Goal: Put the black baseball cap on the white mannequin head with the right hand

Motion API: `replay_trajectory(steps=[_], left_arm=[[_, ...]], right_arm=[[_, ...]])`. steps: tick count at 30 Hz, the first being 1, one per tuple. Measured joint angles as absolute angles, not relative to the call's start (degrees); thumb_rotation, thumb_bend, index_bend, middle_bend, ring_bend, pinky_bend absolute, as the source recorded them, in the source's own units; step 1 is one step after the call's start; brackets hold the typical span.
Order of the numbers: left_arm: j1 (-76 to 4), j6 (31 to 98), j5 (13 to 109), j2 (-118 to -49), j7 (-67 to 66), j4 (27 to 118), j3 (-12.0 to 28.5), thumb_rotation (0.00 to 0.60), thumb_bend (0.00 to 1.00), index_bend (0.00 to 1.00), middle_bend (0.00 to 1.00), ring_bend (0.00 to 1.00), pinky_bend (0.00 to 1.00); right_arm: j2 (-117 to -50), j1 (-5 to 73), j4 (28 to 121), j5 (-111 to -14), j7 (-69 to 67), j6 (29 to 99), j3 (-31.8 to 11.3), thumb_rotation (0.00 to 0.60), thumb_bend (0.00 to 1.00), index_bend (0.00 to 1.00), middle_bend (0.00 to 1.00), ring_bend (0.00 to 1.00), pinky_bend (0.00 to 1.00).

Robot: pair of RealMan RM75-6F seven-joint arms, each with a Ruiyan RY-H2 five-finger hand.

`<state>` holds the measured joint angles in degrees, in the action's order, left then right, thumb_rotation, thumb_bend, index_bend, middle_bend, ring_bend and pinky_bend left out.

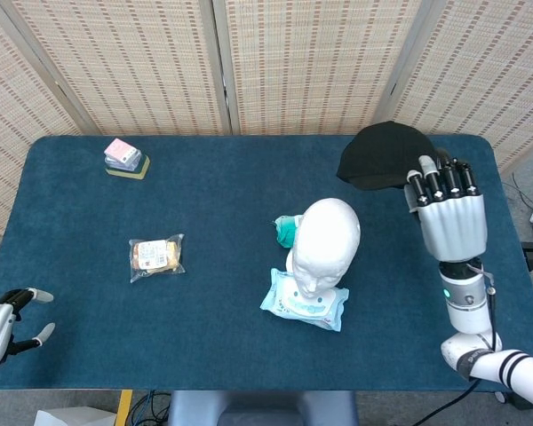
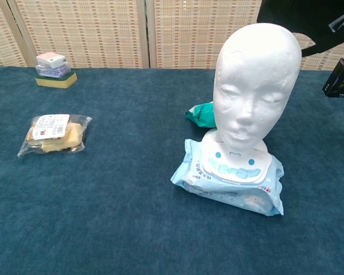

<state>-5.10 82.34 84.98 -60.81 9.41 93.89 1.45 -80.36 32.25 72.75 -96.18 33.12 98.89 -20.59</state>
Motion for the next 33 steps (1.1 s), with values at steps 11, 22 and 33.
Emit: replay_trajectory(steps=[11, 22, 33], left_arm=[[-4.79, 82.81, 84.84, -59.84, 10.43, 94.43, 1.59, 0.600, 0.22, 0.38, 0.41, 0.30, 0.51], [-4.69, 82.84, 85.00, -59.46, 10.96, 94.76, 1.54, 0.600, 0.22, 0.38, 0.41, 0.30, 0.51], [-4.80, 82.44, 85.26, -59.55, 10.78, 94.76, 1.30, 0.600, 0.22, 0.38, 0.41, 0.30, 0.51]], right_arm=[[-82.98, 35.92, 74.43, -99.76, 39.26, 96.70, -19.53, 0.600, 0.43, 0.81, 0.44, 0.30, 0.44], [-82.80, 35.30, 79.23, -104.92, 46.30, 96.76, -16.46, 0.600, 0.43, 0.81, 0.45, 0.30, 0.44], [-81.57, 32.01, 81.97, -109.32, 48.80, 99.39, -14.07, 0.600, 0.43, 0.82, 0.45, 0.30, 0.44]])
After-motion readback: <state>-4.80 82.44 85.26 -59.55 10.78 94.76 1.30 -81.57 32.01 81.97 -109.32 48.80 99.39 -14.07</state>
